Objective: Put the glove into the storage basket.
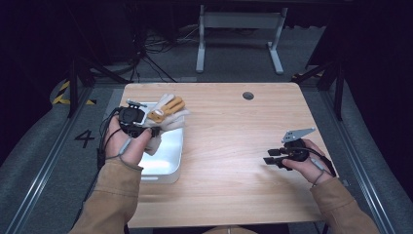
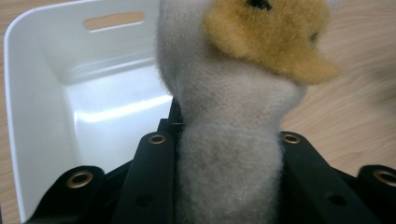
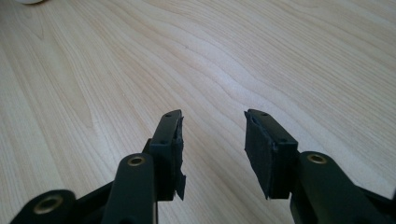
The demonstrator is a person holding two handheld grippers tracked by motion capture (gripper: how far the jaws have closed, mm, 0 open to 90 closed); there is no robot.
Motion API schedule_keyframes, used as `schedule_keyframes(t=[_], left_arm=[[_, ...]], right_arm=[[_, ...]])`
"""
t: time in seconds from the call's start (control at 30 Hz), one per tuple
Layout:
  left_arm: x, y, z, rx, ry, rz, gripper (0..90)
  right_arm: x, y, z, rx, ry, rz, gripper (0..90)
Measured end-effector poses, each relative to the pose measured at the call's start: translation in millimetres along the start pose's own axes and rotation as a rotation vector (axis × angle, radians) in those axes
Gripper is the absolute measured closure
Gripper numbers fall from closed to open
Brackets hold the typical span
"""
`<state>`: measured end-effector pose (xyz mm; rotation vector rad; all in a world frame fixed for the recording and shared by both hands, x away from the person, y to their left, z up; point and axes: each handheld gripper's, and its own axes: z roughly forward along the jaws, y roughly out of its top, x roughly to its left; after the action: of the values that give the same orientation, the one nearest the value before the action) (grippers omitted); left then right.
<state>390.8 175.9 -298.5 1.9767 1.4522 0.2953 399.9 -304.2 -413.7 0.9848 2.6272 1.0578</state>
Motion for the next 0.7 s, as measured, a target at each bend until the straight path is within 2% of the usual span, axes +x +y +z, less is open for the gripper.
schedule_keyframes(t=[0.03,0.23,0.37,0.47,0.7], left_arm=[[0.0,0.0,0.0,0.000,0.000,0.000,71.0],[12.0,-6.9,6.4,-0.005,0.034,-0.067,71.0],[14.6,-9.6,13.1,-0.011,0.058,-0.085,70.7],[17.7,-12.8,22.7,0.003,0.055,-0.108,70.6],[23.7,-16.2,34.1,-0.019,0.072,-0.145,70.5]], right_arm=[[0.0,0.0,0.0,0.000,0.000,0.000,57.4],[-1.3,7.7,4.0,-0.003,0.010,-0.009,57.3],[-2.0,10.2,6.6,-0.004,0.016,-0.013,57.1],[-1.8,11.4,7.7,-0.005,0.021,-0.014,56.7],[-1.1,11.2,7.2,-0.009,0.018,-0.013,56.4]])
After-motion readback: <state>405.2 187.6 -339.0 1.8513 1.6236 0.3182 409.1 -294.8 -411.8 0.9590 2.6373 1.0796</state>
